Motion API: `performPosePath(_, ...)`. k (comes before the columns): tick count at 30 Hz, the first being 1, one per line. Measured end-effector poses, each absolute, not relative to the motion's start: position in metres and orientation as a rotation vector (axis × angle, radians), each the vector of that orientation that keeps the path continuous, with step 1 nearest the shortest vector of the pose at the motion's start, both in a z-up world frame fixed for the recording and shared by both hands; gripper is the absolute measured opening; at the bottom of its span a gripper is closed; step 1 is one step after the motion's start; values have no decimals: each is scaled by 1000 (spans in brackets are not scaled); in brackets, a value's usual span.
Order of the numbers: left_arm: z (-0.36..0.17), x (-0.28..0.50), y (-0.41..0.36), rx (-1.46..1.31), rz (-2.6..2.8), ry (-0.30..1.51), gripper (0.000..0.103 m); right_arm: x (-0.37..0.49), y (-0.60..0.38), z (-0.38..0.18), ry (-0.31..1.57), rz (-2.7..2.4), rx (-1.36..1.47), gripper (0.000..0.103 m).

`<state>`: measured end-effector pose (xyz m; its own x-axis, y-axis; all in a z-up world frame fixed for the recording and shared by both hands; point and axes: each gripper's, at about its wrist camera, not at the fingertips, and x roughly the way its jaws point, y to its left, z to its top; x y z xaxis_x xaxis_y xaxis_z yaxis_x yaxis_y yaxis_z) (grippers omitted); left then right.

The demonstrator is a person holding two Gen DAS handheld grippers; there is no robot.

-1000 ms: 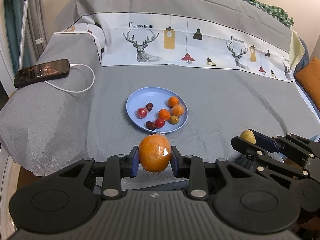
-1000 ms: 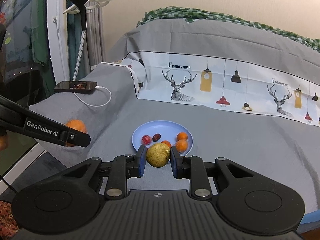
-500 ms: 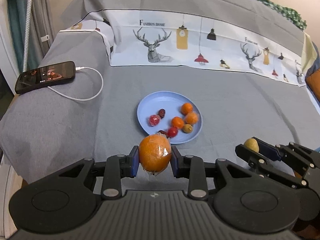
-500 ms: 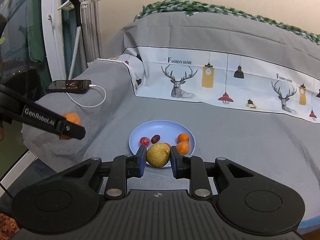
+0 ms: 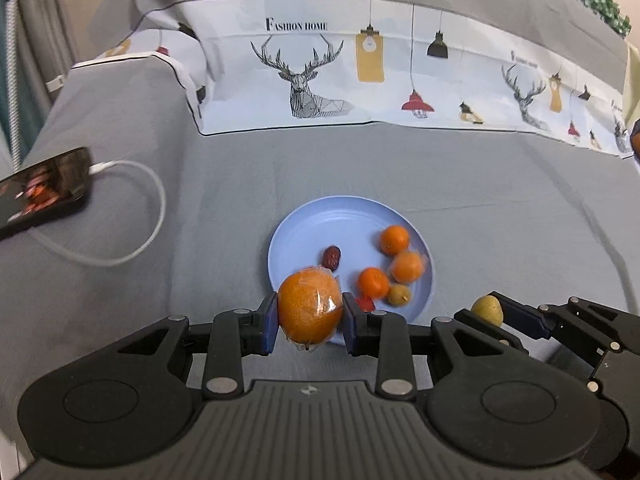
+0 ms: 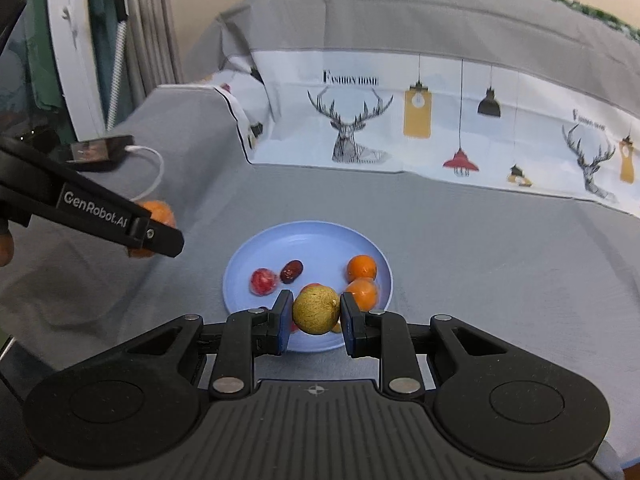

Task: Organize fruits
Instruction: 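Carry the wrapped orange and yellow plum over the blue plate with both tools, then open both tools to drop the orange and plum onto the plate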

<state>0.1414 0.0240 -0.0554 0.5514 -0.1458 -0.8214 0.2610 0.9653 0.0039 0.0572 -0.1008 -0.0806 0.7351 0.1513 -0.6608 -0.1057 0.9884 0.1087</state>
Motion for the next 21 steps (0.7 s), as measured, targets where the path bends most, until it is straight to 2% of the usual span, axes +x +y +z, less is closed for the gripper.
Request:
performPosePath(14, -143, 250, 1, 209, -265, 1073, 37, 156, -105, -154, 811, 148, 6, 26)
performPosePath(15, -145, 253, 0, 218, -269, 1074, 41, 160, -105, -157, 817, 155, 2, 27)
performPosePath(16, -145, 255, 0, 229, -276, 1063, 63, 166, -105, -161, 825, 163, -7, 27)
performPosePath(17, -143, 255, -1, 236, -269, 1047, 91, 169, -104, -164, 828, 162, -19, 35)
performPosePath(18, -138, 252, 0, 236, -251, 1018, 102, 172, -103, -165, 837, 154, -39, 56)
performPosePath(20, -126, 240, 6, 213, -225, 957, 103, 171, -103, -163, 835, 129, -66, 74)
performPosePath(21, -123, 236, 7, 209, -228, 962, 103, 166, -103, -159, 825, 126, -67, 79)
